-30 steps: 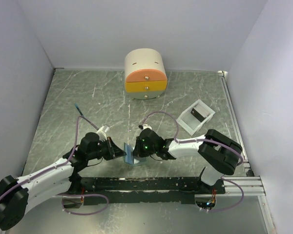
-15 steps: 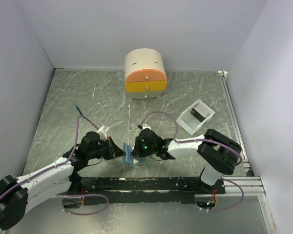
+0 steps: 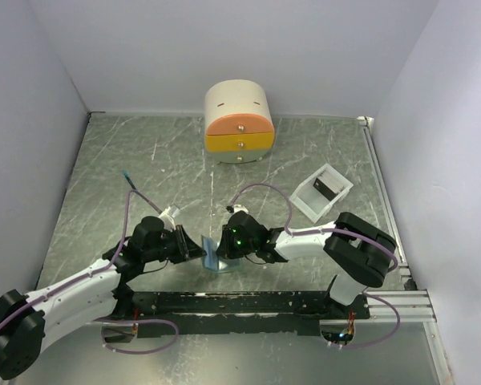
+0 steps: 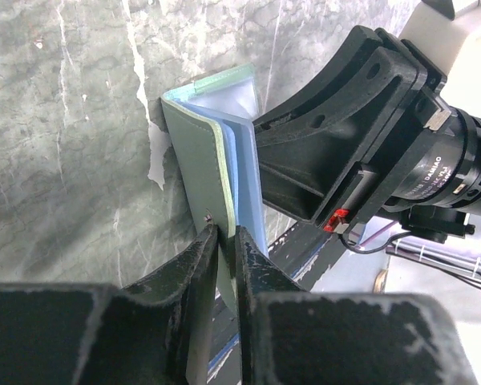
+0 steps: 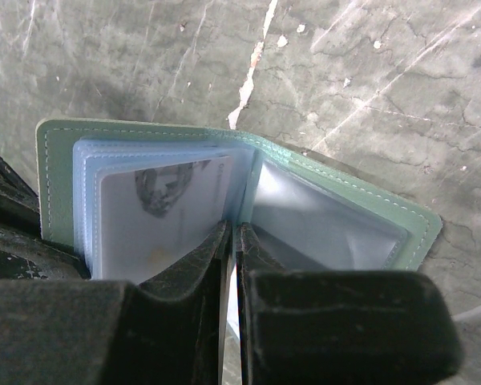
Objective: Put the credit cards into the card holder
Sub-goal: Insert the credit card into the card holder.
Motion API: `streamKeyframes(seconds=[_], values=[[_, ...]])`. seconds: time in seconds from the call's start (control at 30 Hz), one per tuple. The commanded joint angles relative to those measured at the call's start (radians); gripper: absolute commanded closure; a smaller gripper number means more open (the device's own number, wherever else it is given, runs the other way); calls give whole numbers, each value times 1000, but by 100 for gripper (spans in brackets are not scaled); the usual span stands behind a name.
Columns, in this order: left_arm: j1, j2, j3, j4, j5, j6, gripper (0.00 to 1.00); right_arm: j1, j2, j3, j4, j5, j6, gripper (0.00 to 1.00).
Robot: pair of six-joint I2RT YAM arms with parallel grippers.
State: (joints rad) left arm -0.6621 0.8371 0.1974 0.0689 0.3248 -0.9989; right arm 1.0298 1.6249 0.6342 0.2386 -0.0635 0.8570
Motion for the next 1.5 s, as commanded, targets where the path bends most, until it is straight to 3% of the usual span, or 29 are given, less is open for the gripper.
streamKeyframes(seconds=[0.0,0.3,0.67,0.83,1.13,1.47], values=[[4,-19,26,-24,-11,5,74,20,31,-14,-73,9,-10,92],[4,24,4,34,-4,1,74,20,32,-16,-64,10,-10,92],[4,47,9,31,-18,10,80,26,30,-19,-61,13,-7,92],[4,40,17,17,-20,18,93,26,8,-9,-92,41,-10,84],[4,4,68,-70,-54,46,93,26,-58,17,-167,77,-22,71],[4,17,147,-175,-78,76,93,31,-207,77,-261,101,-17,49]])
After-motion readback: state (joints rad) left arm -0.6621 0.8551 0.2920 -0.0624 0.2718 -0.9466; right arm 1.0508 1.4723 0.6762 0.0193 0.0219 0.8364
